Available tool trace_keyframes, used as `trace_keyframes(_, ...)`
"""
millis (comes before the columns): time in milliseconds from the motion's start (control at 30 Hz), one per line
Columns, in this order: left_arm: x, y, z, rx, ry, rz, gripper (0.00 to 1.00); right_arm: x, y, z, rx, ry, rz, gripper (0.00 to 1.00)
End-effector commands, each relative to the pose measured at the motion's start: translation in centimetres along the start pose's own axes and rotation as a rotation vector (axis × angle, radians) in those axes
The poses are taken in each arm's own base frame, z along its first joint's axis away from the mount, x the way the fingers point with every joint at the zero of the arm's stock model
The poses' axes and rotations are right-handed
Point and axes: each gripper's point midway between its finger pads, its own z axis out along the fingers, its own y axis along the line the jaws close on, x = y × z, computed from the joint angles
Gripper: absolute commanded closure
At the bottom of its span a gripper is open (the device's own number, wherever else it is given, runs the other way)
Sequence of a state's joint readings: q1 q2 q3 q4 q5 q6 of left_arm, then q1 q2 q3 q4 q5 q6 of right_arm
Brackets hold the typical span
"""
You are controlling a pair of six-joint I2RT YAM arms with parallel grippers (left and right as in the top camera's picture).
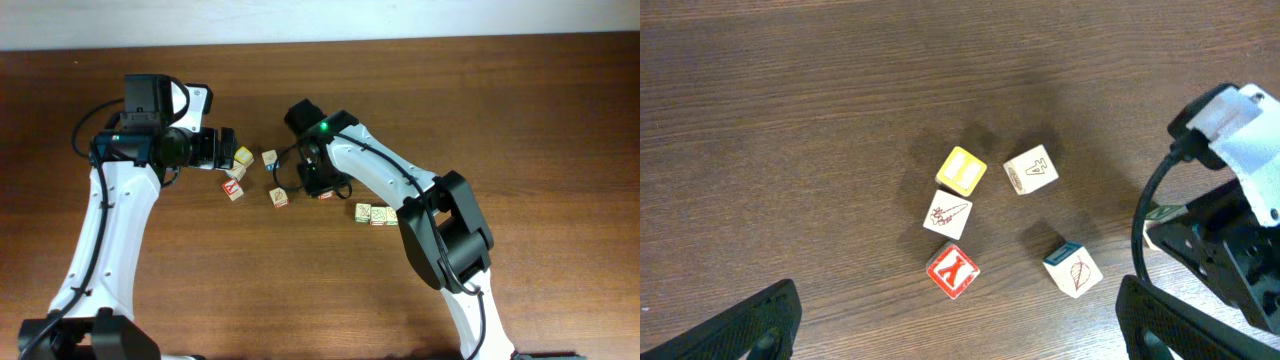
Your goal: Rotate 5 blocks
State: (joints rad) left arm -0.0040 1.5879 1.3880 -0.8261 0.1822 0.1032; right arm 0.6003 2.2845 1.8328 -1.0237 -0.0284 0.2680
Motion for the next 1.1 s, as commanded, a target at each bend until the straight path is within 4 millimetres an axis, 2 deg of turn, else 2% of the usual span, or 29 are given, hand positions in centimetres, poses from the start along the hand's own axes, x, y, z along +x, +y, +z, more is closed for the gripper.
trace_keyframes(0,-0.8,0.1,-0.4,-0.006,-0.019,-0.009,0.01,0.2,0.2,-1.2,-0.008,0.005,0.072,0.72)
trace_keyframes(133,-0.8,0.1,-0.4,-0.006,-0.019,-0.009,0.01,0.4,-0.2,-6.0,0.000,-0.054,0.156,0.76)
trace_keyframes(200,-0.8,0.1,-0.4,-0.006,-0.019,-0.009,0.01,1.6,-0.6,-6.9,0.018,-0.023,0.217,0.78)
trace_keyframes(267,-0.8,0.1,-0.4,-0.006,-0.019,-0.009,0.01,3.0,-1.2,-6.6,0.053,0.030,0.290,0.79)
trace_keyframes(333,-0.8,0.1,-0.4,-0.006,-0.019,-0.009,0.01,4.2,-1.7,-5.5,0.076,0.064,0.352,0.79)
trace_keyframes(533,-0.8,0.1,-0.4,-0.006,-0.019,-0.009,0.01,4.9,-2.0,-1.5,0.071,0.050,0.388,0.79)
trace_keyframes(767,-0.8,0.1,-0.4,-0.006,-0.019,-0.009,0.01,5.9,-2.3,-1.2,0.086,0.082,0.394,0.78)
trace_keyframes(867,-0.8,0.1,-0.4,-0.006,-0.019,-0.009,0.01,6.4,-2.4,-1.3,0.095,0.102,0.392,0.70)
trace_keyframes(1067,-0.8,0.1,-0.4,-0.006,-0.019,-0.009,0.01,6.7,-2.3,-1.6,0.096,0.116,0.392,0.63)
